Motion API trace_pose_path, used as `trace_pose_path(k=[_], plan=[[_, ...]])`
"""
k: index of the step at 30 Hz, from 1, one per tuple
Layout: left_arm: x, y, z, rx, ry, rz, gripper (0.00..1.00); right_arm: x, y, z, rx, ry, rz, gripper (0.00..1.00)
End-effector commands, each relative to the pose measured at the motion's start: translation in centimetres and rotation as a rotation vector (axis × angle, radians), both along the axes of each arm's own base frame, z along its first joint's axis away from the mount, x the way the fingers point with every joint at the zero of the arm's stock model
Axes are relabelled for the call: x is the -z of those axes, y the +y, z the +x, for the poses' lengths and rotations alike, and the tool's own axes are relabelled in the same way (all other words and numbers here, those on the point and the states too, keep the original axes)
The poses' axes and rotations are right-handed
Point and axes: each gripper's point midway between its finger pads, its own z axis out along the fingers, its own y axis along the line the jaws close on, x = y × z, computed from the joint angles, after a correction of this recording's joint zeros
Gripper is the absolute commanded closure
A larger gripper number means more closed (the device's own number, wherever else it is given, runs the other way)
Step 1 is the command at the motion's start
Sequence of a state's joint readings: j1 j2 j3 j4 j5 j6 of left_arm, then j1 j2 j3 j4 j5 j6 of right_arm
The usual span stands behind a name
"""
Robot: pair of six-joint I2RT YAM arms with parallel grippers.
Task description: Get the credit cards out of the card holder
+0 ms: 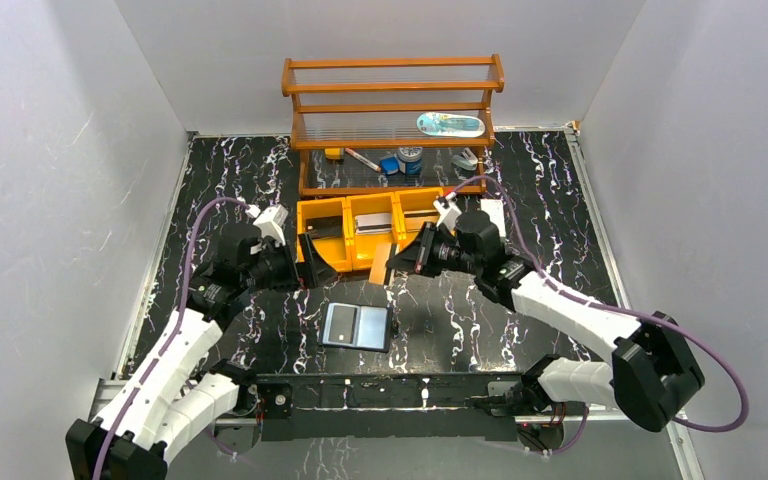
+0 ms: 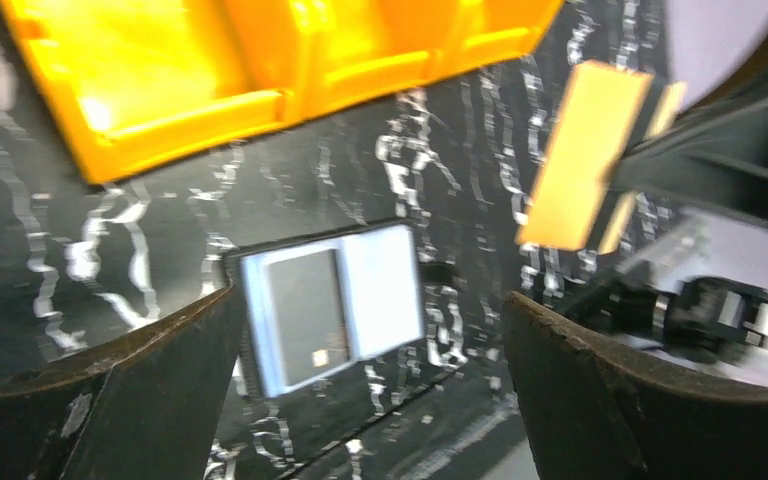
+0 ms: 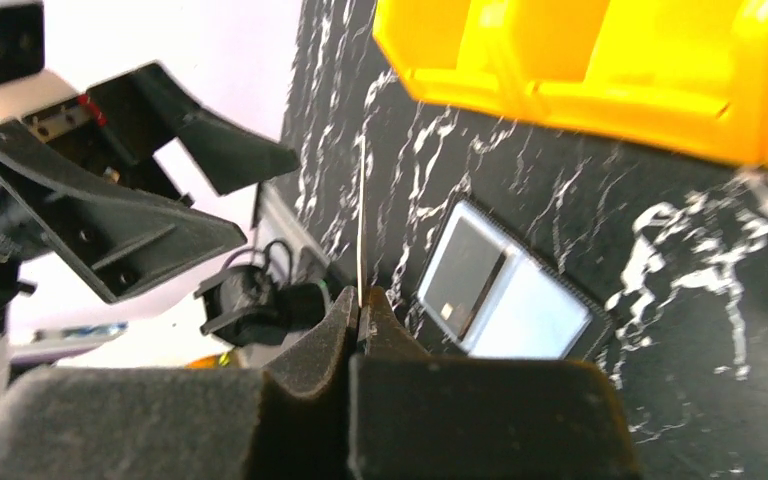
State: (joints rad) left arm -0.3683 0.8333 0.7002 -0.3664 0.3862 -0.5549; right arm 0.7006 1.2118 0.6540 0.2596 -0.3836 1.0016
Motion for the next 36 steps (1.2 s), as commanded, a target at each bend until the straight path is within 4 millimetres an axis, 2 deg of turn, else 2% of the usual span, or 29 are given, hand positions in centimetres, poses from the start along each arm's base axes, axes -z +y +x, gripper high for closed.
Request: trace_pose_path(k=[1,7,9,14,21,27,33,36], plan=[[0.3,4.6,0.8,-0.105,-0.101,0.243,0.02,-2.1,-2.7,3.0,0.099,-0.209,-0.209,1.0],[1.4,7.4,1.6,-0.211,-0.16,0.349,0.02,-3.2,-6.2,5.9,0.209,-0.353,-0.454,1.0],[1.9,7.5,1.5,-0.205,-0.168,0.363,0.02,-3.7,-7.2,6.8,0.227,-0.429,-0.518,1.0],[1.6,7.4,1.5,-0.204,-0.178,0.355,0.02,-4.4,-9.7,8.9,0.257,-0.602,-0.701,1.0],[1.5,7.6,1.9,-0.203,-0.198,0.369,0.02,-3.5,-9.7,11.0,0.013,-0.856,-0.943,1.0],[1.3,7.7,1.9,-0.203,-0.21,0.371,0.02,-0.5,-8.0,12.1,-0.309,-0.938,-1.073,1.0],[1.2,7.7,1.8,-0.203,-0.222,0.37,0.02,0.7,-8.4,15.0,-0.399,-1.01,-1.234,1.0],[1.1,7.7,1.8,-0.201,-0.225,0.369,0.02,1.2,-8.1,15.8,-0.456,-1.061,-1.259,1.0]])
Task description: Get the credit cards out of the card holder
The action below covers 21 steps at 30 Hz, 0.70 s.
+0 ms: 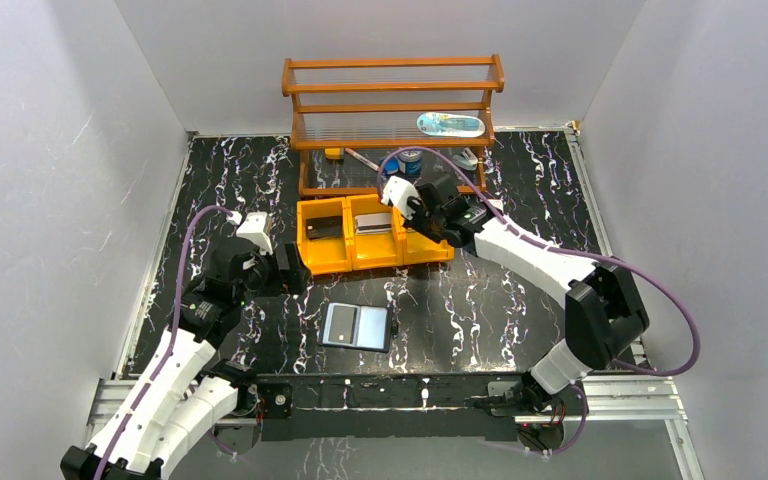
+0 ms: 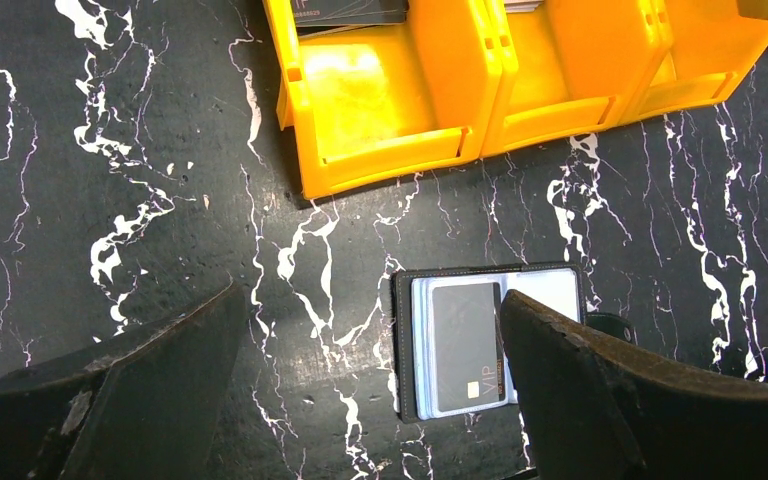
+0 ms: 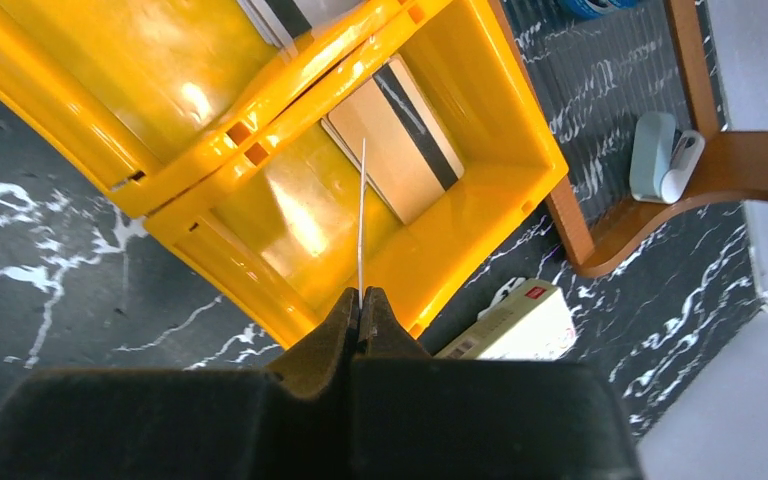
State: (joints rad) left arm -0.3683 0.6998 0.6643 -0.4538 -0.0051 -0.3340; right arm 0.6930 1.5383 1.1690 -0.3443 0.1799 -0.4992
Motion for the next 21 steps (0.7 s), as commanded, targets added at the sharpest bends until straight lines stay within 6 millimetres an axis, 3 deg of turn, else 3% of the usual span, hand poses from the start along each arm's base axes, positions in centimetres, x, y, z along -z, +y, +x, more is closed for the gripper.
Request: trace_pose_path(k=[1,15,17,21], plan=[[-0.3,0.4,0.2,-0.007,-0.029,0.012,0.02,-2.4,0.4,2.5,-0.1,-0.13,-0.069,1.0],[0.1,0.5,0.3,-0.01,-0.014,0.026,0.02,-0.7,1.1,8.4,-0.119,-0.27,-0.172,1.0],[0.1,0.7,0.3,-0.018,-0.014,0.03,0.02,-1.7,1.7,9.3,-0.117,-0.317,-0.153,1.0],[0.1,0.6,0.3,-0.018,-0.011,0.028,0.02,0.8,2.3,10.0,-0.159,-0.274,-0.2,1.0]])
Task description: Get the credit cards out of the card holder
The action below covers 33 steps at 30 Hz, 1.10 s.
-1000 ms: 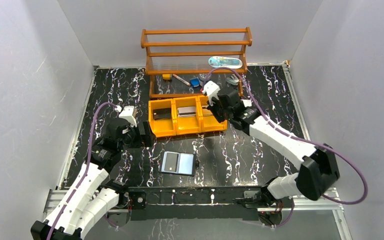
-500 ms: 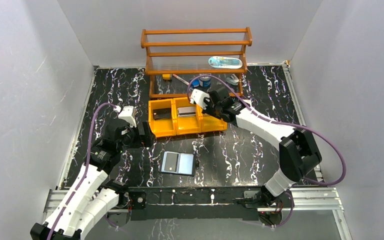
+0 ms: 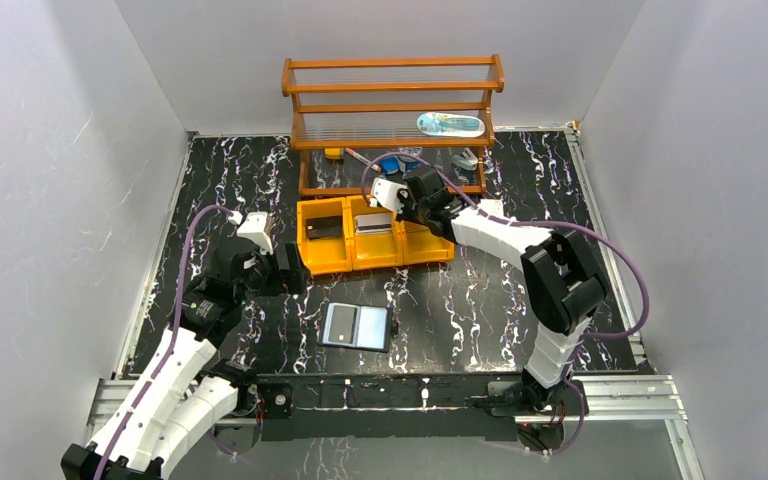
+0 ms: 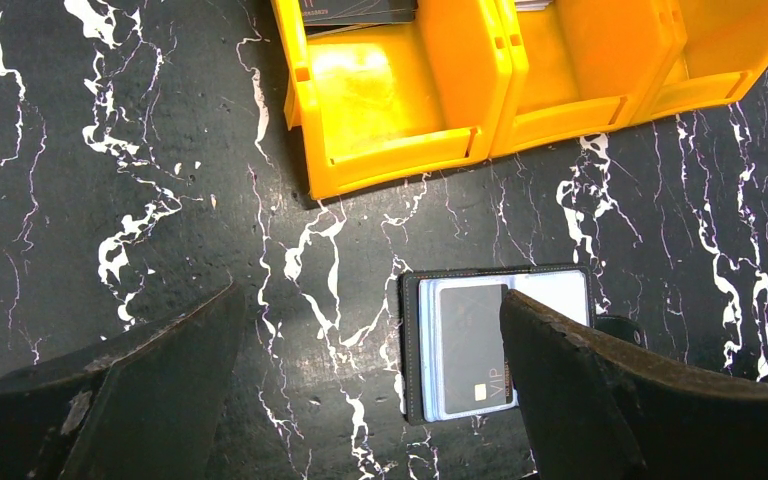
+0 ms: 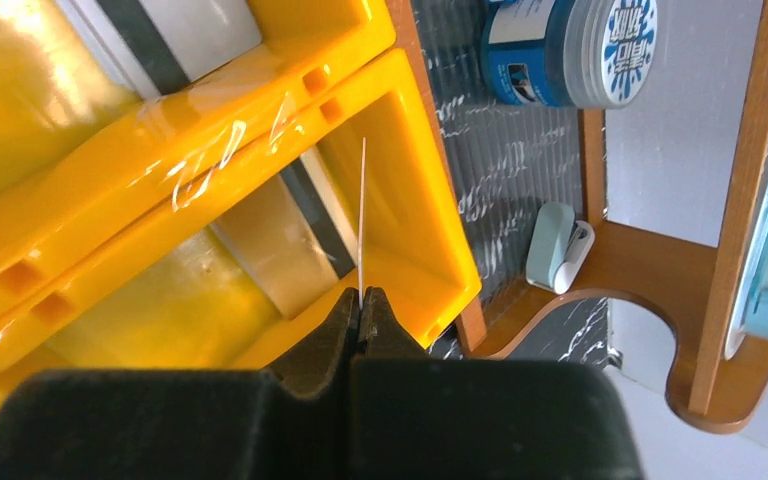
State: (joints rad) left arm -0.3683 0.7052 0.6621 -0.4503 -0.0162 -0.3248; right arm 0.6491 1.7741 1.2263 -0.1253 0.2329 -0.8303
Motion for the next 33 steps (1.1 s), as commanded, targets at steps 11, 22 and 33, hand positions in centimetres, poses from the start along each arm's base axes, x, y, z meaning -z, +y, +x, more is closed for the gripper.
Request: trace_pose_path(k=[11,22,33], plan=[[0.0,0.4,0.1,-0.013,-0.005,0.013,0.02,0.4,0.5,3.9,-0.005,-0.085,-0.024,1.0],[0.7,-0.2,0.0,0.03,0.042,0.021,0.02,2.7,0.2,3.0,-0.002,-0.037,-0.026,0.97],[0.8,-0.3,0.1,0.031,0.05,0.024,0.02,4.5,-0.4,2.5,0.01,0.009,-0.064,0.9]])
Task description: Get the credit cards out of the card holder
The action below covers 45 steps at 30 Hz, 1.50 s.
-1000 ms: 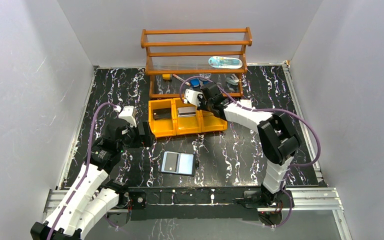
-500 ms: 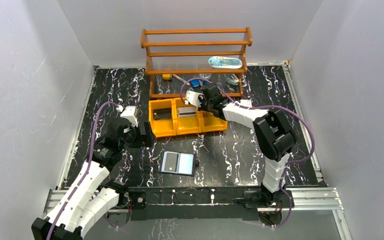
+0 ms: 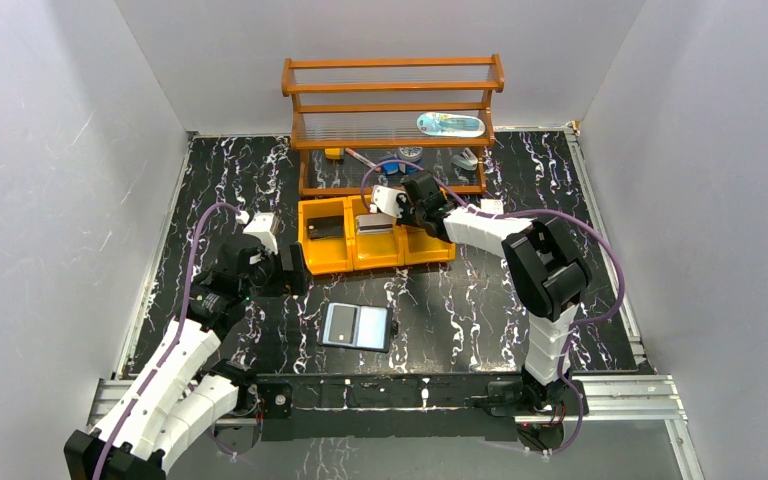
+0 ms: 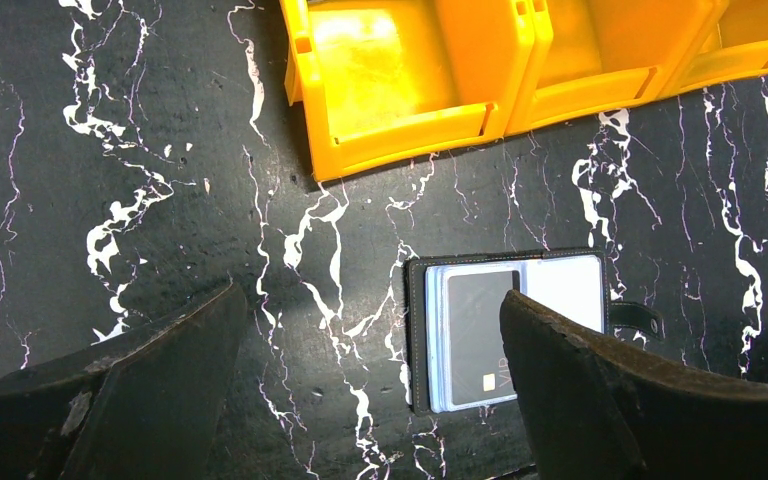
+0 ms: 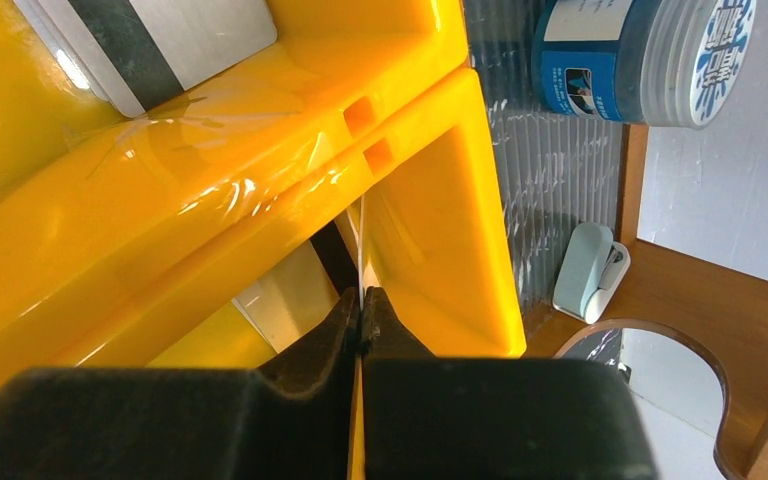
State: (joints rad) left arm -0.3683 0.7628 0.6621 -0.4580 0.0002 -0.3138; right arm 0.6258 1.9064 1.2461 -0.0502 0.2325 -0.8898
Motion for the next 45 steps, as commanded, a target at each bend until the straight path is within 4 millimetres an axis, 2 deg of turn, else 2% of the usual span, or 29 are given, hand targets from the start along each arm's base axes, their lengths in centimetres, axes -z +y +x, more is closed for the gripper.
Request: trace_pose_path(k=[1,5,9,16,21,29,30,32,36,40,41,43,45], plan=[[-0.6,-0.1,0.2,0.013,-0.01,0.001,0.02,0.6,-0.4,0.4,0.031,-0.002,-0.006,0.89],[-0.7,0.0,0.2,0.013,-0.013,0.001,0.02,1.2,-0.5,0.3,0.027,0.018,-0.016,0.88],[-0.8,0.1,0.2,0.009,-0.019,0.002,0.02,1.2,-0.4,0.1,0.033,0.031,-0.011,0.77],[-0.9,0.2,0.2,0.004,-0.024,0.004,0.02,-0.3,0.0,-0.3,0.038,0.026,0.05,0.6],[-1.1,0.2,0.1,0.001,-0.035,0.002,0.02,-2.1,0.6,-0.4,0.049,0.02,0.119,0.54],[-1.0,0.2,0.1,0.004,-0.03,0.001,0.02,-5.0,1.5,-2.1,0.065,0.041,0.281,0.48],[-1.0,0.2,0.1,0.005,-0.031,0.001,0.02,-6.6,1.4,-2.3,0.081,0.017,0.32,0.48],[-1.1,0.2,0.1,0.005,-0.031,0.001,0.02,-7.7,1.0,-2.1,0.172,0.004,0.398,0.45],[-1.0,0.2,0.1,0.005,-0.031,0.002,0.02,-8.4,0.6,-2.7,0.454,0.106,0.62,0.47],[-1.0,0.2,0.1,0.005,-0.031,0.002,0.02,-6.8,0.2,-4.3,0.739,0.309,0.759,0.53],[-1.0,0.2,0.1,0.005,-0.029,0.003,0.02,-6.2,0.3,-4.8,0.794,0.362,0.77,0.54],[-1.0,0.1,0.1,0.007,-0.029,0.002,0.02,-4.9,0.6,-5.4,0.863,0.444,0.764,0.62],[-1.0,0.1,0.1,0.008,-0.03,0.001,0.02,-3.5,0.0,-5.7,0.95,0.465,0.735,0.65]])
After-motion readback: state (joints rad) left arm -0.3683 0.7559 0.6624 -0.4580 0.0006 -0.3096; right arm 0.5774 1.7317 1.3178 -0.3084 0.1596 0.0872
